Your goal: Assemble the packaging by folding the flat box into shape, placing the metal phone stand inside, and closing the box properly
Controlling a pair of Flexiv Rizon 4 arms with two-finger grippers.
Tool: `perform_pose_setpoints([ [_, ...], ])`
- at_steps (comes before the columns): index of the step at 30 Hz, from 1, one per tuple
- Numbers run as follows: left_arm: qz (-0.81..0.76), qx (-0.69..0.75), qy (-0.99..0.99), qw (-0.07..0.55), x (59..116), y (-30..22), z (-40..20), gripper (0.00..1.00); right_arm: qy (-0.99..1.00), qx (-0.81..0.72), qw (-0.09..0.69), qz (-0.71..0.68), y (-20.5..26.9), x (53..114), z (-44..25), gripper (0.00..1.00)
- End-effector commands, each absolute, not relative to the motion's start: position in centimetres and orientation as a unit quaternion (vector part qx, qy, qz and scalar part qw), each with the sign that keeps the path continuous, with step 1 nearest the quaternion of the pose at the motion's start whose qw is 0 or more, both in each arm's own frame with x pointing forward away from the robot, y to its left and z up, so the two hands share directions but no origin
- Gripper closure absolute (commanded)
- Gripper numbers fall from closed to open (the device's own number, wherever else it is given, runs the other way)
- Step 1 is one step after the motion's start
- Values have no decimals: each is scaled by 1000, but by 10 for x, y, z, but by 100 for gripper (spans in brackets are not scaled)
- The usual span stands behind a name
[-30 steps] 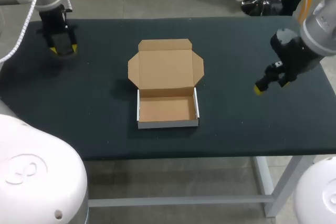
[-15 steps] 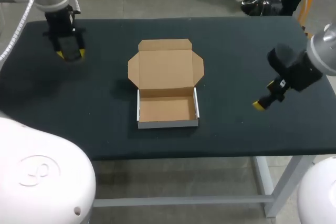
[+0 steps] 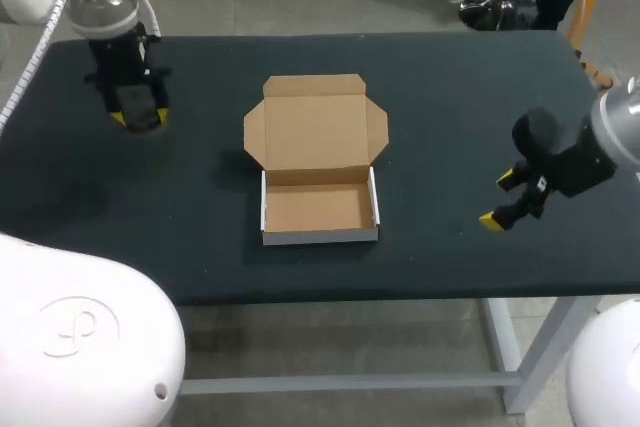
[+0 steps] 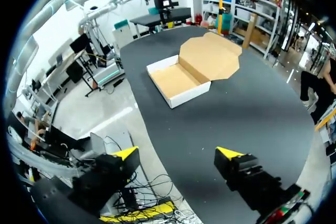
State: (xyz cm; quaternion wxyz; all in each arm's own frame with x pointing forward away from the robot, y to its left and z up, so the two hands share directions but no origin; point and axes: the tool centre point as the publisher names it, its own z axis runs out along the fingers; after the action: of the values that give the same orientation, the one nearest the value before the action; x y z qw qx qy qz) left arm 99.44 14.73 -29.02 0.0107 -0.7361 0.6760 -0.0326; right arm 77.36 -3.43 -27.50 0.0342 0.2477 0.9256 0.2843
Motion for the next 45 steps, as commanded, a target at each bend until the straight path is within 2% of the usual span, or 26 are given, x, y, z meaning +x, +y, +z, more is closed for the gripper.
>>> perform_pose_setpoints([
  [1,-67,-733,674,52,982,144,-284,100,927,245,26,284,-35,779,-274,0],
  [21,-63,-693,716,58,927,110,-256,100,927,245,26,284,-35,779,-274,0],
  [45,-72,-630,772,37,874,11,-254,100,927,245,26,284,-35,779,-274,0],
])
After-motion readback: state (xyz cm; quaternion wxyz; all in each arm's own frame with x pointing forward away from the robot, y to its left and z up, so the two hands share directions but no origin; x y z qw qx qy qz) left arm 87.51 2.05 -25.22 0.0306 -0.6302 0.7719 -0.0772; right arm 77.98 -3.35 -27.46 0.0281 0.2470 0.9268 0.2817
